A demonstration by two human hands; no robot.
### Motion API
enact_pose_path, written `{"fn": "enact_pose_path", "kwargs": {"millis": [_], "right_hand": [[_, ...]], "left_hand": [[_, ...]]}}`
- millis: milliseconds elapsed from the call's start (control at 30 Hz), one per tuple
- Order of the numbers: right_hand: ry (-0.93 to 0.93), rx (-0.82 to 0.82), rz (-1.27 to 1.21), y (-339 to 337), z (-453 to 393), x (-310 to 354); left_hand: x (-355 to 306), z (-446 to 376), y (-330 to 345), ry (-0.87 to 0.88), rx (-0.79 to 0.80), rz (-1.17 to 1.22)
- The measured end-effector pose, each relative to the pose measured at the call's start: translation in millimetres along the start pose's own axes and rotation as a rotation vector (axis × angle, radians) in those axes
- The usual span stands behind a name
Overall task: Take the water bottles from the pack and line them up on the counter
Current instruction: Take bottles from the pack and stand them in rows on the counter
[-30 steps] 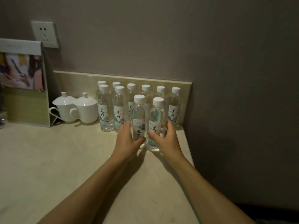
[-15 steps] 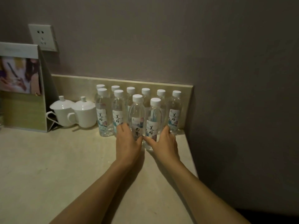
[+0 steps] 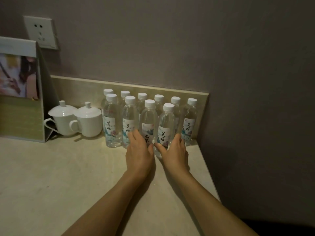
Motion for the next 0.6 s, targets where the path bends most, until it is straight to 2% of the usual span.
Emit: {"fn": "enact_pose_path", "kwargs": {"millis": [233,600], "right_hand": [[-0.002,-0.003,0.07,1.8,-6.8,6.0],[0.001,-0.028,0.068,5.8,-12.9,8.3]], "left_hand": [[0.8,-4.6,5.5,0.008,0.026,0.039],[1.3,-11.4,7.7,0.063,0.023,-0.065]]}}
Point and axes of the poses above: each hand's wrist, its own z-axis away from the middle knuckle, its own y-axis out of the palm, x = y × z, the point moved 8 cm from there along -z, towards the middle knuckle, and after that the axes turned 2 degrees about -z, right-handed, at the moved point
